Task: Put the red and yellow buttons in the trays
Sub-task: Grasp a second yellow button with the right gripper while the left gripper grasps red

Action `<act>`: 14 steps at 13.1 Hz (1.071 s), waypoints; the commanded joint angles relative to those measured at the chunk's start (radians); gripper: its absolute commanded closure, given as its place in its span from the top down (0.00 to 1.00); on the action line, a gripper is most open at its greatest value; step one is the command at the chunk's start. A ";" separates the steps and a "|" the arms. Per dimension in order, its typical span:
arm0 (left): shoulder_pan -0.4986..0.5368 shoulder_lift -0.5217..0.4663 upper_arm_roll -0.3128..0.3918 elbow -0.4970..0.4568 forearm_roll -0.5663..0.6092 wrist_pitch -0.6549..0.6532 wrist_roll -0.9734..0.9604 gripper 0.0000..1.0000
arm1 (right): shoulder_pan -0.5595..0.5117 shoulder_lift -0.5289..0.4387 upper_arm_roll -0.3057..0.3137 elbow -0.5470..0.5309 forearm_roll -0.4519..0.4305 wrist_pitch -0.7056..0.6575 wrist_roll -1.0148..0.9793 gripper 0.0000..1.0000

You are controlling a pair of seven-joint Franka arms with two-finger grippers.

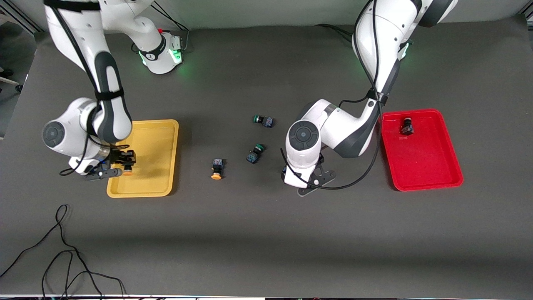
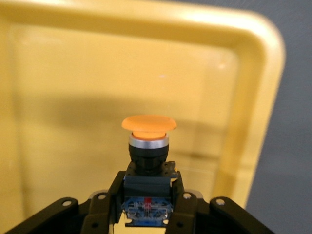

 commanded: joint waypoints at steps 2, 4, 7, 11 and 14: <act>-0.034 -0.004 0.012 -0.107 0.031 0.114 -0.045 1.00 | 0.002 0.058 -0.001 0.029 0.061 0.008 -0.047 0.83; -0.045 0.018 0.012 -0.112 0.031 0.162 -0.101 1.00 | 0.000 0.054 -0.001 0.038 0.062 0.005 -0.042 1.00; -0.060 0.045 0.013 -0.113 0.032 0.179 -0.141 1.00 | 0.017 0.003 -0.014 0.067 0.049 -0.059 0.012 1.00; -0.062 0.055 0.013 -0.146 0.031 0.234 -0.142 1.00 | 0.182 -0.024 -0.099 0.216 -0.077 -0.263 0.303 1.00; -0.062 0.064 0.015 -0.155 0.031 0.266 -0.141 1.00 | 0.348 0.006 -0.095 0.267 -0.060 -0.249 0.613 1.00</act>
